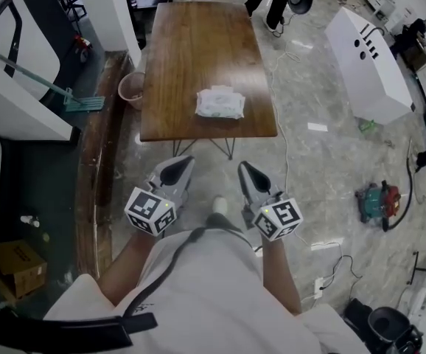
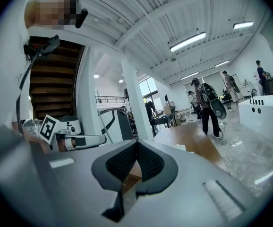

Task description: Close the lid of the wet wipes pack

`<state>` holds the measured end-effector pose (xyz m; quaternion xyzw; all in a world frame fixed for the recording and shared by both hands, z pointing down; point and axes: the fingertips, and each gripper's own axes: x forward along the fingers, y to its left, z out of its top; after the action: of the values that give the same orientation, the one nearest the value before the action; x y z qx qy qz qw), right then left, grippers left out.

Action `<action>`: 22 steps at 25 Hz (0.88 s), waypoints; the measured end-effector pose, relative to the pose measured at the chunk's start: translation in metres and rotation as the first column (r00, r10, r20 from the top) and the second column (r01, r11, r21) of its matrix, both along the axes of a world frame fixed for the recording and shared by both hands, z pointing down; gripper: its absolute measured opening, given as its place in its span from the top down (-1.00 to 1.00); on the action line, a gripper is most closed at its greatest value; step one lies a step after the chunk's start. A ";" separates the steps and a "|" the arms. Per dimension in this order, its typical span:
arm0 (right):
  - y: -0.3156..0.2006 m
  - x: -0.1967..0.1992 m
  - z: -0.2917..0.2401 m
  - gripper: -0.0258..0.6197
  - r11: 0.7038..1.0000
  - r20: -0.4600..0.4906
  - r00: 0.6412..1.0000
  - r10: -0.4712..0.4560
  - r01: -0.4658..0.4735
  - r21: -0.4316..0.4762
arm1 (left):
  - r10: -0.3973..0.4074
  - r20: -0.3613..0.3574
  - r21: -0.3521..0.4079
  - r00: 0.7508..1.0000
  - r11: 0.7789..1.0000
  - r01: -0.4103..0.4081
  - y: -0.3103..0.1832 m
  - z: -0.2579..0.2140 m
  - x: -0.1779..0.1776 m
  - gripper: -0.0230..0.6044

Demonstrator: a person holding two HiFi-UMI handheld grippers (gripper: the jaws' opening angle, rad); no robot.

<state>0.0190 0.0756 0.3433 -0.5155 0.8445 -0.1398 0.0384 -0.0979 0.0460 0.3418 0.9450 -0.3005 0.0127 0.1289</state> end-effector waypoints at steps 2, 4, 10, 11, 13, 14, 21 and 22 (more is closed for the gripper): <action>-0.012 0.010 -0.001 0.89 1.000 -0.001 1.000 -0.016 0.016 -0.002 | -0.010 0.001 0.002 1.000 1.000 0.010 -0.011 -0.003 0.010 0.92; -0.024 0.020 -0.001 0.89 0.999 -0.004 0.999 -0.035 0.035 -0.005 | -0.023 -0.001 0.003 1.000 1.000 0.023 -0.024 -0.005 0.021 0.92; -0.060 0.047 0.003 0.89 0.996 -0.002 0.996 -0.084 0.084 -0.013 | -0.058 0.010 -0.021 0.998 0.998 0.059 -0.053 0.005 0.049 0.92; -0.065 0.053 0.005 0.89 0.996 -0.002 0.996 -0.092 0.092 -0.015 | -0.063 0.012 -0.023 0.998 0.998 0.064 -0.057 0.007 0.055 0.92; -0.074 0.066 0.010 0.89 0.994 -0.001 0.994 -0.106 0.106 -0.023 | -0.073 0.016 -0.027 0.997 0.997 0.073 -0.066 0.010 0.068 0.92; -0.078 0.073 0.013 0.89 0.993 0.000 0.994 -0.113 0.113 -0.027 | -0.077 0.018 -0.028 0.997 0.997 0.078 -0.070 0.011 0.075 0.92; -0.109 0.104 0.026 0.89 0.980 0.007 0.981 -0.192 0.193 -0.048 | -0.134 0.032 -0.037 0.990 0.990 0.135 -0.098 0.020 0.108 0.92; -0.112 0.107 0.028 0.89 0.977 0.006 0.978 -0.207 0.207 -0.048 | -0.143 0.034 -0.039 0.989 0.989 0.144 -0.101 0.022 0.111 0.92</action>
<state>0.1257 -0.0368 0.3710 -0.4256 0.8899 -0.1636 0.0114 0.0135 -0.0546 0.3633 0.9177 -0.3694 0.0244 0.1443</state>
